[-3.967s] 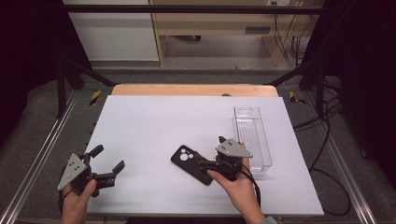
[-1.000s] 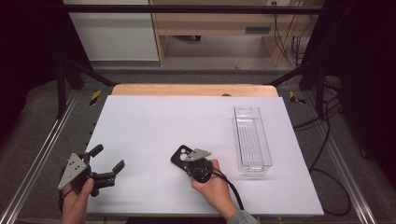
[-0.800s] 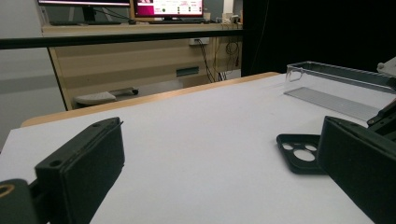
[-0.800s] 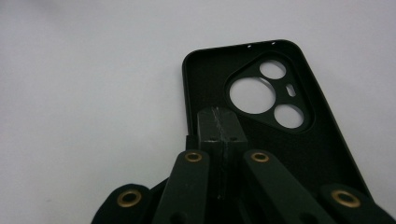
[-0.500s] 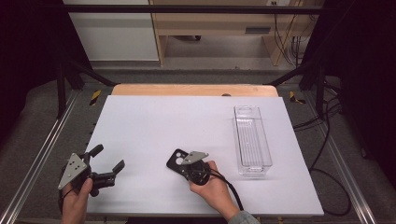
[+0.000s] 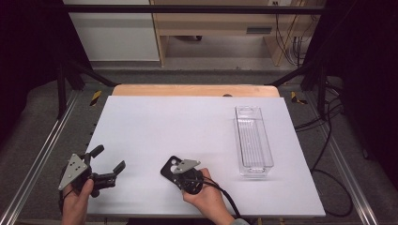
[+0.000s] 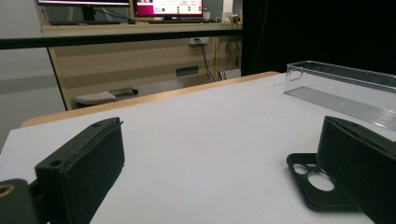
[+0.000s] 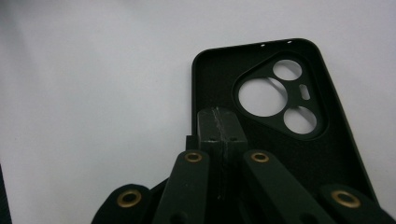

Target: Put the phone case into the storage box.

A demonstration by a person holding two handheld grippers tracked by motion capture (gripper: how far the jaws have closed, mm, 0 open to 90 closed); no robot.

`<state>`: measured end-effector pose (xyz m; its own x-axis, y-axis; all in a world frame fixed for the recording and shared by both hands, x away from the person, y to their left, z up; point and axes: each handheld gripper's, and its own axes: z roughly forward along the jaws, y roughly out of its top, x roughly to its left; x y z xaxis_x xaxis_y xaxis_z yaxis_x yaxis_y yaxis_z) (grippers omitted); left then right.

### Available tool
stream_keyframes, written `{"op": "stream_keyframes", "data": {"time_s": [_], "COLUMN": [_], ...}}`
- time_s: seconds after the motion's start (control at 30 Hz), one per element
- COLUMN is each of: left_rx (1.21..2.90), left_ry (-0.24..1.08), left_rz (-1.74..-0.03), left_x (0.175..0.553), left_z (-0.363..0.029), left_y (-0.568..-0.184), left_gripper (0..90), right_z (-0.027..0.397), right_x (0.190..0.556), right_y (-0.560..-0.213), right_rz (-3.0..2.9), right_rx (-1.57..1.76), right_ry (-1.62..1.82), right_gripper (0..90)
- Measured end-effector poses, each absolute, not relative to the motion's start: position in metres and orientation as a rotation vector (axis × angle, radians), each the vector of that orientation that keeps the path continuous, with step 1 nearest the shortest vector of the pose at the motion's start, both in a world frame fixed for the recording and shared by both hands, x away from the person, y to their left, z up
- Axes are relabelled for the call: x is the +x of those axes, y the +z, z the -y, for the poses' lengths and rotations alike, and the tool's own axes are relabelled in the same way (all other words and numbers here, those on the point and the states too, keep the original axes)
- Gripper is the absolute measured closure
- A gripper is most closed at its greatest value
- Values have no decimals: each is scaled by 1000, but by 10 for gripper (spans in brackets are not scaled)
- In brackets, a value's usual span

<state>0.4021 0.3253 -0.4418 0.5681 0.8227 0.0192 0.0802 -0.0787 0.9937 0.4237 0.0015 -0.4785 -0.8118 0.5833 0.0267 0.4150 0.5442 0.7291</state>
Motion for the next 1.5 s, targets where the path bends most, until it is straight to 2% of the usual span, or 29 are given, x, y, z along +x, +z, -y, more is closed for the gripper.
{"op": "stream_keyframes", "data": {"time_s": [0.83,1.13,1.37,1.5], "left_rx": [1544,1547,1548,1553], "left_ry": [735,734,736,738], "left_rz": [-790,-792,-793,-795], "left_x": [401,401,401,402], "left_z": [-325,-325,-325,-325], "left_y": [-441,-442,-442,-442], "left_gripper": [10,10,10,10], "right_z": [1,15,26,31], "right_x": [424,425,422,420], "right_y": [-477,-468,-461,-457], "right_rz": [-2581,-2538,-2528,-2523], "right_rx": [820,837,829,833], "right_ry": [1145,1162,1158,1156], "right_gripper": [900,900,847,761]}}
